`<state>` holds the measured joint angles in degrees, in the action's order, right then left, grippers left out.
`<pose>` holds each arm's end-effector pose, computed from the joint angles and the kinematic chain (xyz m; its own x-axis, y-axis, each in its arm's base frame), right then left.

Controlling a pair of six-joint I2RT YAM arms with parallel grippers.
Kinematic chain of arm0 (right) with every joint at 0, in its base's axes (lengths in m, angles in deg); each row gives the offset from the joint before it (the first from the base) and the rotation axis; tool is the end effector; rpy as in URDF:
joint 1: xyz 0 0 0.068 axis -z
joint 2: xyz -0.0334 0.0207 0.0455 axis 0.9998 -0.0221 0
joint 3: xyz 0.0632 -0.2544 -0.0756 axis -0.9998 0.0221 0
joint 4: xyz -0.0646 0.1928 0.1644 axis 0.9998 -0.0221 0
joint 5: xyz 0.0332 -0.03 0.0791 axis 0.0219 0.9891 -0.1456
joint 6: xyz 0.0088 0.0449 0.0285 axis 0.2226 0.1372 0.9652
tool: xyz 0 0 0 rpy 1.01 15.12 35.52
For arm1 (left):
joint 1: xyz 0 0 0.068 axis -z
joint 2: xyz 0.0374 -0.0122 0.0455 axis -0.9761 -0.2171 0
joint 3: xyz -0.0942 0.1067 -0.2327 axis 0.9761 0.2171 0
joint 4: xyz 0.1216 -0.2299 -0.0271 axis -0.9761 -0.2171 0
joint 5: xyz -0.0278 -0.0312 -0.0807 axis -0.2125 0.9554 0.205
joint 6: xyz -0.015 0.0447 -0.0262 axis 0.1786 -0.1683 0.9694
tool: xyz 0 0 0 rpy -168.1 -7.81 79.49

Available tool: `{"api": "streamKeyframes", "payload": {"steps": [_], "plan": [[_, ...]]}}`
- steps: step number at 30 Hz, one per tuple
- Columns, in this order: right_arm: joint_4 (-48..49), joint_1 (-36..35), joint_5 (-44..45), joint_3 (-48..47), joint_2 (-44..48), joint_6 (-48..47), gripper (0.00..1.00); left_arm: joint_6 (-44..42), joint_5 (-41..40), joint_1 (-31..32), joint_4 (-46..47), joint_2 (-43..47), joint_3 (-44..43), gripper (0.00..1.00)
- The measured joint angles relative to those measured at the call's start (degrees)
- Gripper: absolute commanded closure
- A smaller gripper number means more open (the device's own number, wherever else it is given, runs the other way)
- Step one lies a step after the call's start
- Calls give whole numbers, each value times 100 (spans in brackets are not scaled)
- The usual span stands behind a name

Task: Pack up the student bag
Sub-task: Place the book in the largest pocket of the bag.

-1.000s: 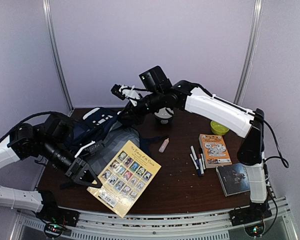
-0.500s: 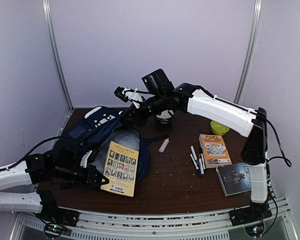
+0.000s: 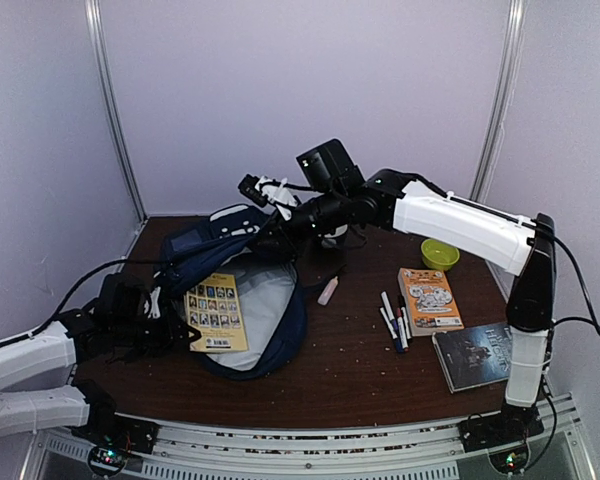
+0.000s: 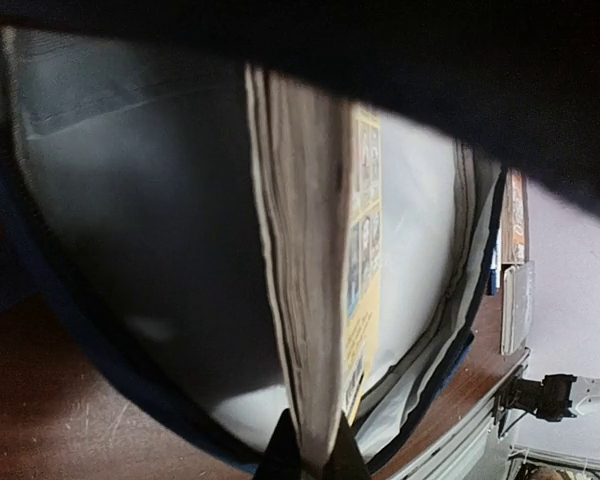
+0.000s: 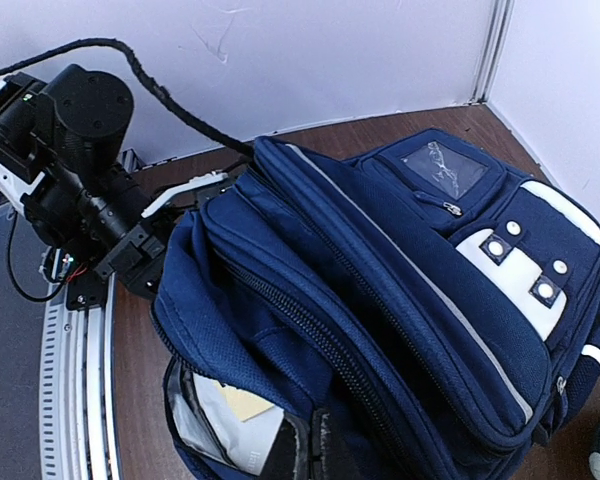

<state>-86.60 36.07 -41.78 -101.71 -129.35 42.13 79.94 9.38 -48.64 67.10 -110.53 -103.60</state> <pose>0.2629 0.3732 0.3573 -0.1532 -0.4581 -0.8756 -0.9864 0.1244 0.1075 0.1457 -0.0923 0.1828 -0.8667 -0.4358 -0.2425 -0.1300 0.6669 -0.7337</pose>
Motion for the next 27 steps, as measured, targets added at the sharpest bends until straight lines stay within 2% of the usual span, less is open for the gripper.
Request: {"api": "streamKeyframes", "payload": {"steps": [6,11,15,18,22,27], "plan": [[-2,-37,-153,-68,-15,22,100,-293,332,-63,455,-557,-146,100],[-26,-59,-295,-260,-101,7,100,-236,415,-96,1224,-999,-129,100],[-101,-107,-435,-315,-127,-87,100,-236,678,-151,2000,-1604,-138,100],[-162,-127,-542,-328,-184,-192,100,-291,876,-157,2238,-2120,-315,100],[-221,-155,-616,-328,-251,-330,100,-570,859,-164,2011,-2522,-723,75],[-245,-168,-625,-304,-251,-538,100,-1054,481,-170,1408,-2564,-1058,60]]}}
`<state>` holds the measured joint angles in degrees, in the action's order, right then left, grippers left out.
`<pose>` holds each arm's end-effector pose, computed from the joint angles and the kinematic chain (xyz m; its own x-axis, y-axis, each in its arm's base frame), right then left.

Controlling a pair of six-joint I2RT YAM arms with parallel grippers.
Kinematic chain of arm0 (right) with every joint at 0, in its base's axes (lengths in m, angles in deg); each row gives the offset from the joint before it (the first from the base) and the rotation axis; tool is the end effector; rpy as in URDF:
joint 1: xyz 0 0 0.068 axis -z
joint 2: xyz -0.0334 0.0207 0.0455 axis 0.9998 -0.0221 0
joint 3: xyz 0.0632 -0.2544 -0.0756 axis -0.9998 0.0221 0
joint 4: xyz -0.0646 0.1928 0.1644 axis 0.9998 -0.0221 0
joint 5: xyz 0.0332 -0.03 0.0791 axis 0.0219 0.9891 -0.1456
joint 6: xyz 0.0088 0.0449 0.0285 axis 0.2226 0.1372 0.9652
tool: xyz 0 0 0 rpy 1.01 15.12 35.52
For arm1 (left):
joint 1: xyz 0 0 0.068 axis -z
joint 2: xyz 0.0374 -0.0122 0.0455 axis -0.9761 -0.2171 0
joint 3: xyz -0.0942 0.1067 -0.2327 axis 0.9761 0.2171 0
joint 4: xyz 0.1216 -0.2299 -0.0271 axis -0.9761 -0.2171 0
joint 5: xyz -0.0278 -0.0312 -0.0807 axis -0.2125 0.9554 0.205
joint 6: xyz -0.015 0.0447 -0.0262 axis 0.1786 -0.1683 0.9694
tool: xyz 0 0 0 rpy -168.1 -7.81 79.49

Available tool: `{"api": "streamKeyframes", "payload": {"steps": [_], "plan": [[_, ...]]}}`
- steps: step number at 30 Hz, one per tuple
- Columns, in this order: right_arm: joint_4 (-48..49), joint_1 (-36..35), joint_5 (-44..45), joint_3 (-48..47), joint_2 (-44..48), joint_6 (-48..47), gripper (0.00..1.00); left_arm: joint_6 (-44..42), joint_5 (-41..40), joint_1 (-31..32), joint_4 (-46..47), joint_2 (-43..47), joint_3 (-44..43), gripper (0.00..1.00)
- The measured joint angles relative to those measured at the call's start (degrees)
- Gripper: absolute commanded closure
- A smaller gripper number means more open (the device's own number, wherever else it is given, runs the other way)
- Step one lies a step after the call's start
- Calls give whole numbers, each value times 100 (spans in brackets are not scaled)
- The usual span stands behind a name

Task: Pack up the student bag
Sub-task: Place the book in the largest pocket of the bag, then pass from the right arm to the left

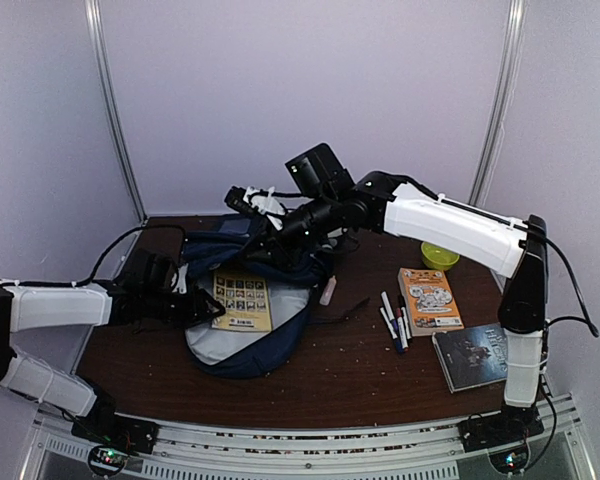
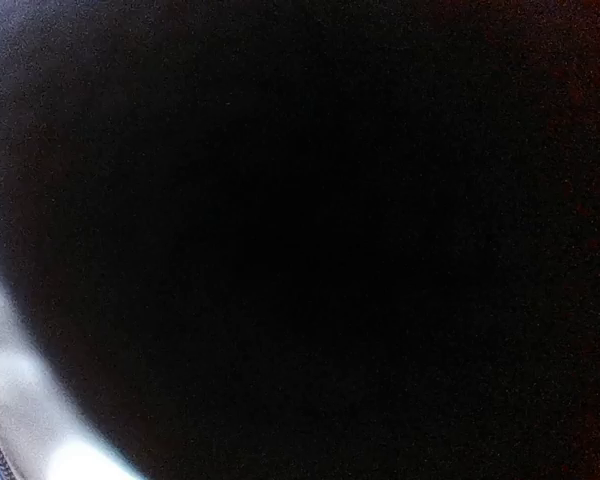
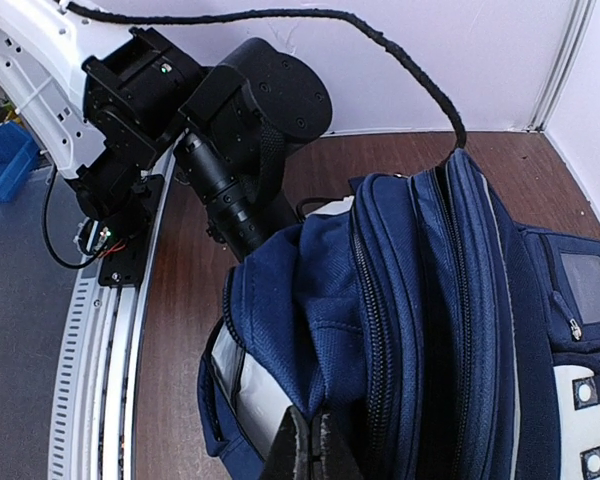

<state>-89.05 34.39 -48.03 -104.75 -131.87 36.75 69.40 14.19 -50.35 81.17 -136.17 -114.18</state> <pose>0.2529 0.3879 0.3530 -0.0643 -0.4674 -0.8817 -0.9948 -0.0395 0.0935 0.2162 -0.1258 0.1761 -0.9001 -0.2922 -0.3232 0.0252 0.7056 -0.7081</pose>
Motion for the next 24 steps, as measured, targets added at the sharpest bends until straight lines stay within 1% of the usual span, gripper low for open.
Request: {"api": "streamKeyframes", "payload": {"steps": [6,9,12,16,20,22,24], "plan": [[-17,-24,-46,203,2,-234,100,-396,-278,-2,-654,68,-92,58],[-24,-48,-50,293,13,-321,100,-483,-481,0,-1154,404,-101,58],[-37,-55,-46,407,35,-450,100,-560,-723,0,-1757,1117,-101,60],[-101,-55,-4,590,96,-595,100,-848,-968,52,-2260,2319,-101,63],[-157,-55,101,782,214,-686,100,-1443,-1274,273,-2625,3414,-103,58],[-173,-50,151,855,302,-710,100,-1834,-1523,553,-2647,3860,-107,55],[-197,-39,197,914,396,-730,100,-2332,-1781,920,-2680,4105,-236,53]]}}
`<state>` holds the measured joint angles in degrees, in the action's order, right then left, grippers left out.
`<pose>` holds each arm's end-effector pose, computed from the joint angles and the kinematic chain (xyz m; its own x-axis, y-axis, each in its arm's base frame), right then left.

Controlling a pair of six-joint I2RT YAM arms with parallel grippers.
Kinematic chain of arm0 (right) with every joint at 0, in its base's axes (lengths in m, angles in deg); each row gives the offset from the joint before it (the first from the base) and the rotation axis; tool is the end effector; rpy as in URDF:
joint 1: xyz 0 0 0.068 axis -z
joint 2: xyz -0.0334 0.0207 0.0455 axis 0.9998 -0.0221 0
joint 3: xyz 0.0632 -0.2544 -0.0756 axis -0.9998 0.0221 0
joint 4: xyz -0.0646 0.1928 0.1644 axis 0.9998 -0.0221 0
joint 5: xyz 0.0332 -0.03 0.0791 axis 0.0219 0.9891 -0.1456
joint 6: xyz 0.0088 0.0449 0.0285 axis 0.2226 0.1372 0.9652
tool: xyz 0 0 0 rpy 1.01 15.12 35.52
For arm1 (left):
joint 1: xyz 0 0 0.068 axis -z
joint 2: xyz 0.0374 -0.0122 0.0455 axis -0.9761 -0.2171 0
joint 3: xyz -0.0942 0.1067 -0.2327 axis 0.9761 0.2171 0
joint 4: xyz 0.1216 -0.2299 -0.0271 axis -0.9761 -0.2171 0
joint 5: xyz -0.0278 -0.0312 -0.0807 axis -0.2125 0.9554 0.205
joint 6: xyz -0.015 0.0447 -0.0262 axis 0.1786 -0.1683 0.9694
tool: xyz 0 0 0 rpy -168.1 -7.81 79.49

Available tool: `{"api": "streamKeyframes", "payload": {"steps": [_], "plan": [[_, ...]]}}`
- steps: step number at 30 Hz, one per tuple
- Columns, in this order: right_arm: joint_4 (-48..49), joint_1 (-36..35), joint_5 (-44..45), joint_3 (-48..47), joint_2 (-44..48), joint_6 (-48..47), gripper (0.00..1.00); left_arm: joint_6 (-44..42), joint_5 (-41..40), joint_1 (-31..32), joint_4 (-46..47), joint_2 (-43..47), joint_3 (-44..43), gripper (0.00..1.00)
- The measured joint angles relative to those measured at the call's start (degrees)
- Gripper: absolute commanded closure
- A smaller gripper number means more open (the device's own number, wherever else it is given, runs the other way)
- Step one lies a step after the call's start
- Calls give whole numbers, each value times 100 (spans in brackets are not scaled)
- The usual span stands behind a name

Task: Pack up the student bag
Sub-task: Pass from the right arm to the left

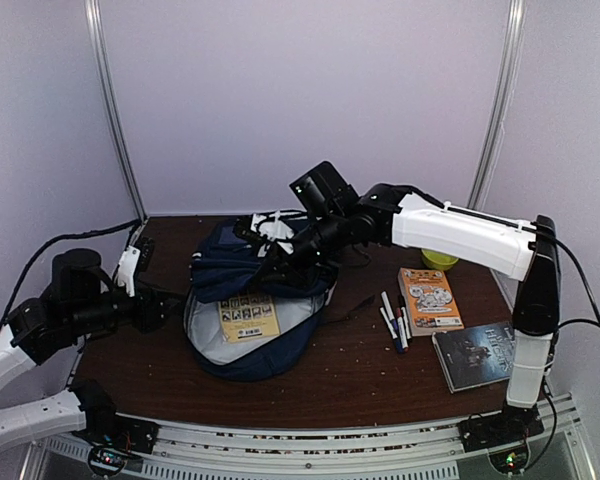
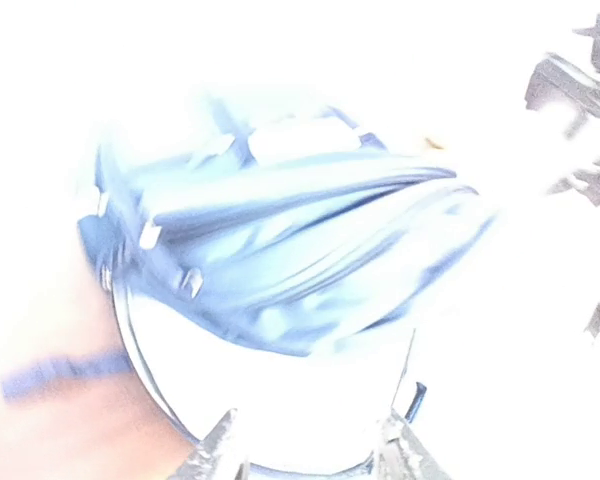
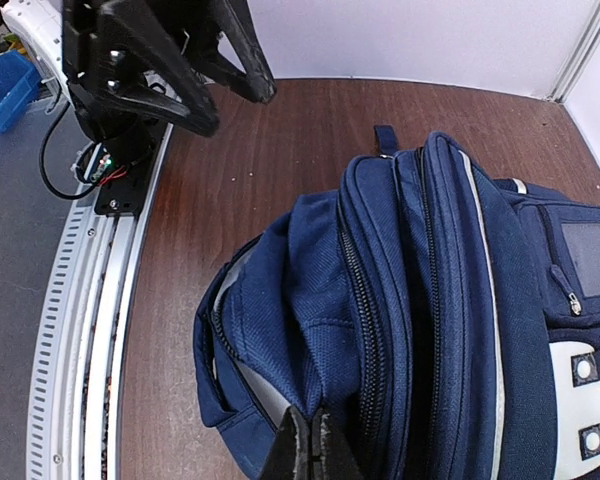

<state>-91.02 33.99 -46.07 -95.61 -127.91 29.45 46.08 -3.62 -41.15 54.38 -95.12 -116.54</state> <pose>0.2395 0.3729 0.3273 0.0051 -0.5572 -0.8304 -0.9960 -0.0772 0.0457 0.1121 -0.0858 0.2766 -0.5777 -0.0595 -0.8141 0.4550 0.8045 -0.3817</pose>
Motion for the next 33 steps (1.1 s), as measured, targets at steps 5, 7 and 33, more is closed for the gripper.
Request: {"api": "streamKeyframes", "payload": {"steps": [5,7,33], "plan": [[-39,66,4,61,146,-85,100,-1401,-428,752,9,-535,-802,43],[-37,79,-22,63,155,-90,100,-1967,-592,990,192,-927,-1003,43],[-66,181,-114,208,208,-122,73,-4140,-1207,1196,1746,-3239,-1088,100]]}}
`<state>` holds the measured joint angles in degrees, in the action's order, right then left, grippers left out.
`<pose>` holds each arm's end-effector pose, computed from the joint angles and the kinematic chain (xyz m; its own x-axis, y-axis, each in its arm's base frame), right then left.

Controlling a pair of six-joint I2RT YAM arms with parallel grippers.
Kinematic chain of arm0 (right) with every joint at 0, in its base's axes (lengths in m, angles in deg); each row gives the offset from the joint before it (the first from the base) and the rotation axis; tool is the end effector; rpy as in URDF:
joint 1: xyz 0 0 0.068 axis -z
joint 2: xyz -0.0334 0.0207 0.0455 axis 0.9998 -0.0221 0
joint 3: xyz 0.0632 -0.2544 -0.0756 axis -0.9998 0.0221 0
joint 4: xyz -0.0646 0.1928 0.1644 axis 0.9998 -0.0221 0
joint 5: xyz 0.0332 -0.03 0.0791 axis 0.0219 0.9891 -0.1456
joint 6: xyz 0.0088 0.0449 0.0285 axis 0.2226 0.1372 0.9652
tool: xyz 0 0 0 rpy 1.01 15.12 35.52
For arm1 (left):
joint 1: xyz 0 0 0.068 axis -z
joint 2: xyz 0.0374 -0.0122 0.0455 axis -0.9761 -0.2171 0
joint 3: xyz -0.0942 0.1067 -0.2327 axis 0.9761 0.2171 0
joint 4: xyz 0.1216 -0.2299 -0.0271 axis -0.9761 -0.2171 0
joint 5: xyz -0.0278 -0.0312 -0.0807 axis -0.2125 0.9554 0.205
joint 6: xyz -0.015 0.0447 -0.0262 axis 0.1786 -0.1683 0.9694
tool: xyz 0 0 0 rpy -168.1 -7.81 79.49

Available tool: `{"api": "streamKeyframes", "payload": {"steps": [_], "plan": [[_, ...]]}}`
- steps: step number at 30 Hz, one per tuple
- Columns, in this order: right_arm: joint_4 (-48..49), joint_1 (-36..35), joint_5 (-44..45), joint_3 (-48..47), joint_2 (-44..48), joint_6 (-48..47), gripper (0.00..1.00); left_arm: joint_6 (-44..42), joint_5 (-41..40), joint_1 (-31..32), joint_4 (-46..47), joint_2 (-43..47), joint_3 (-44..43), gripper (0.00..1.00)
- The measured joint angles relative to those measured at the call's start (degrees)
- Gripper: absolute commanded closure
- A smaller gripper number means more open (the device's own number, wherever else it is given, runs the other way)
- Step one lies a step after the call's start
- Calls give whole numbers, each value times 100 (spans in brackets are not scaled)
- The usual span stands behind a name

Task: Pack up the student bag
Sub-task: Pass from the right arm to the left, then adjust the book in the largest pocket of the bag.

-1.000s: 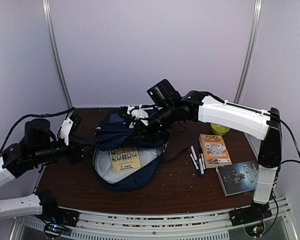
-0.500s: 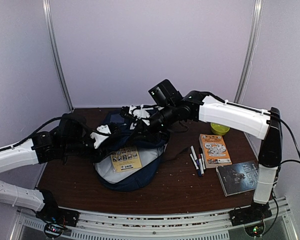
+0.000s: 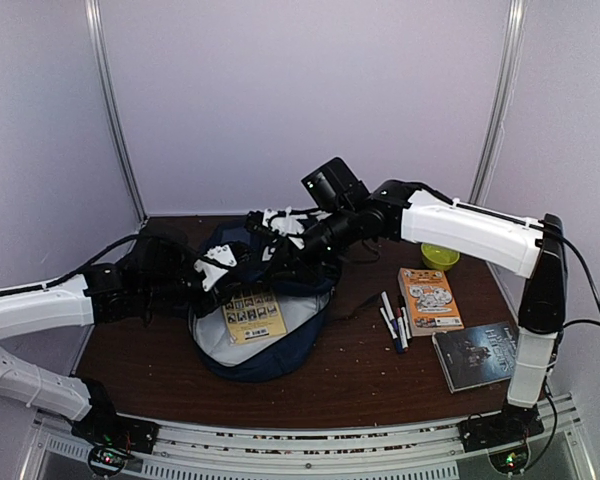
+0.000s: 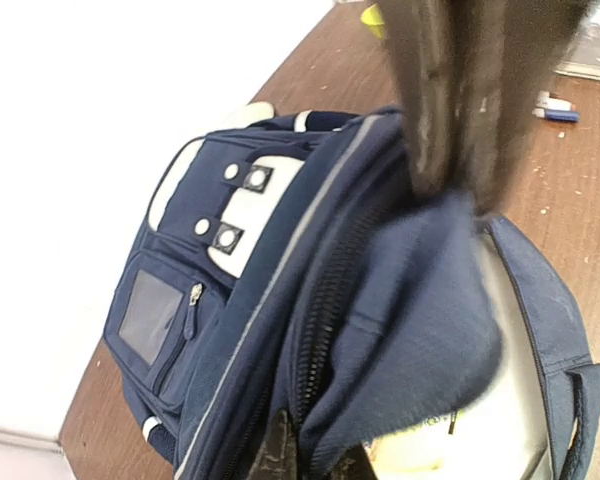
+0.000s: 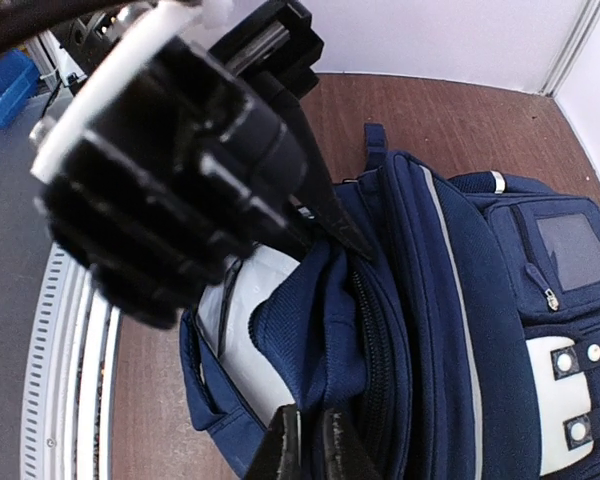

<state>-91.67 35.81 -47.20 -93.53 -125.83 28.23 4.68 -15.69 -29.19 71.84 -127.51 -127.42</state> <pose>0.2447 0.3574 0.3300 0.0024 -0.5568 -0.8307 -0.9964 -0.0719 0.0454 0.1743 -0.1883 0.2717 -0.1081 0.5904 -0.7998 0.7330 0.5909 0.3371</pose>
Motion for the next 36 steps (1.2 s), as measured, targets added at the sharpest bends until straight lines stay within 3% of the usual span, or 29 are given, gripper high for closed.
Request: {"api": "streamKeyframes", "payload": {"steps": [2,4,10,20,29,36], "plan": [[-28,-7,-15,35,125,-114,63,168,-157,11,-35,15,0,100],[-66,-46,-9,114,337,-225,61,426,-295,11,-109,48,0,100],[-323,-533,127,496,1095,-855,85,1449,-463,11,-415,306,0,100],[-343,-1611,984,710,293,-1639,92,2450,-393,11,-603,431,-111,100],[448,-1718,2409,649,-922,-1591,67,2769,-286,11,-1023,579,-470,100],[813,-1720,3080,527,-1440,-1764,61,2946,-205,11,-1161,752,-470,100]]}}
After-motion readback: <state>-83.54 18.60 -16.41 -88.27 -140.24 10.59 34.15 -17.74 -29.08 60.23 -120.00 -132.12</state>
